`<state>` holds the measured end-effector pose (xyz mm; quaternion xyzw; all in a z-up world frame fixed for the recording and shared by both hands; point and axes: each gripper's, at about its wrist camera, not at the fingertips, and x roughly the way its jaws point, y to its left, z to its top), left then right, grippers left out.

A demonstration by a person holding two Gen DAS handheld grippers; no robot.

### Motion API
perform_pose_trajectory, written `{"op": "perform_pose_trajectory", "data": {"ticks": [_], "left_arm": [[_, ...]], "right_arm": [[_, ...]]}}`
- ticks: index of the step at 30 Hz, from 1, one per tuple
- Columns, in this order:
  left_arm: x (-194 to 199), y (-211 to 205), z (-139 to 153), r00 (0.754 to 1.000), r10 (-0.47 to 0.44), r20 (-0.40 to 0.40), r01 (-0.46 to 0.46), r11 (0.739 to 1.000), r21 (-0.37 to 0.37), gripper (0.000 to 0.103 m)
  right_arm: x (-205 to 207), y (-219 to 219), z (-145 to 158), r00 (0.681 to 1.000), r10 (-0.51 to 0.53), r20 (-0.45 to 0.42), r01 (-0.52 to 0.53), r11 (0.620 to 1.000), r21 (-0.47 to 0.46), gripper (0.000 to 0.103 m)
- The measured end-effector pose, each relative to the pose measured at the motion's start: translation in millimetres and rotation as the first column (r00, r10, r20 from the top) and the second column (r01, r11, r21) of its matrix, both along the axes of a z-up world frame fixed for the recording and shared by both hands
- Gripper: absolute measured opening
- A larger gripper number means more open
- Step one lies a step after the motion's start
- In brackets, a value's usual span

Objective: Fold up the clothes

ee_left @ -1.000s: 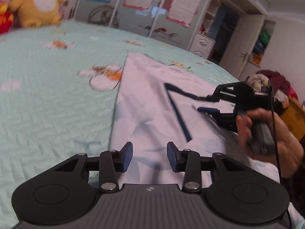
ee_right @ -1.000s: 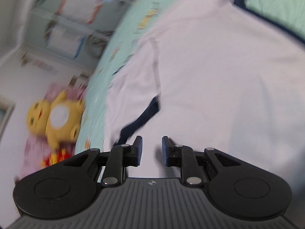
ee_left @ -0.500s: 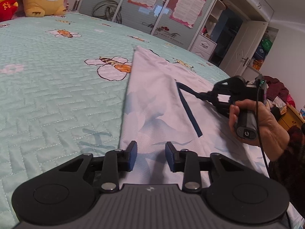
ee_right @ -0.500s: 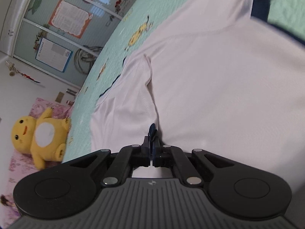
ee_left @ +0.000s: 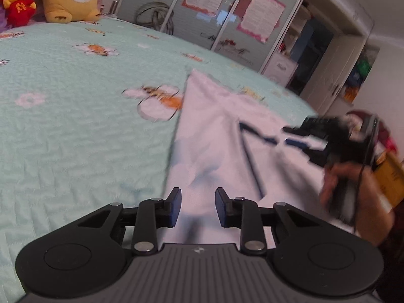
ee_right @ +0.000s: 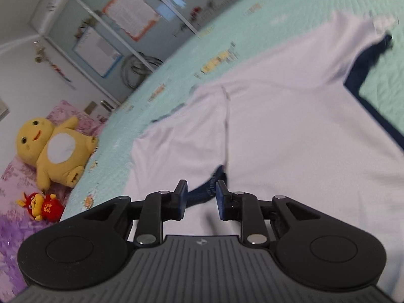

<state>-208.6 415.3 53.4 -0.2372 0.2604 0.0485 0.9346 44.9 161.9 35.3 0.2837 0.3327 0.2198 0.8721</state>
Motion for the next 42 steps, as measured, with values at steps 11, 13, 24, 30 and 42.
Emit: {"op": "perform_pose_trajectory", "data": {"ticks": [11,13,24,30,42], "left_arm": [[107,10,-18,0.999,-0.037,0.005,0.037,0.997,-0.073,0.036],[107,20,-39,0.999,-0.006,-0.039,0.003,0.997,-0.075,0.026],[86,26,-46,0.997,0.073,-0.037,-0.074,0.997,-0.035,0.008],[66,23,-23,0.993,0.121,-0.006,-0.121,0.992,0.02,0.042],[-16,73,-45,0.998,-0.035,-0.042,0.02,0.952,-0.307,0.042]], "right_arm": [[62,96,33,0.956,0.283,0.079,-0.273,0.955,-0.117,0.008],[86,128,24,0.935,0.35,0.058,-0.341,0.932,-0.125,0.008],[194,243,-12,0.919,0.393,-0.021,-0.39,0.901,-0.189,0.0],[192,226,10,0.939,0.337,0.06,-0.325,0.933,-0.151,0.006],[219,226,-40,0.953,0.301,0.013,-0.301,0.954,-0.004,0.0]]}}
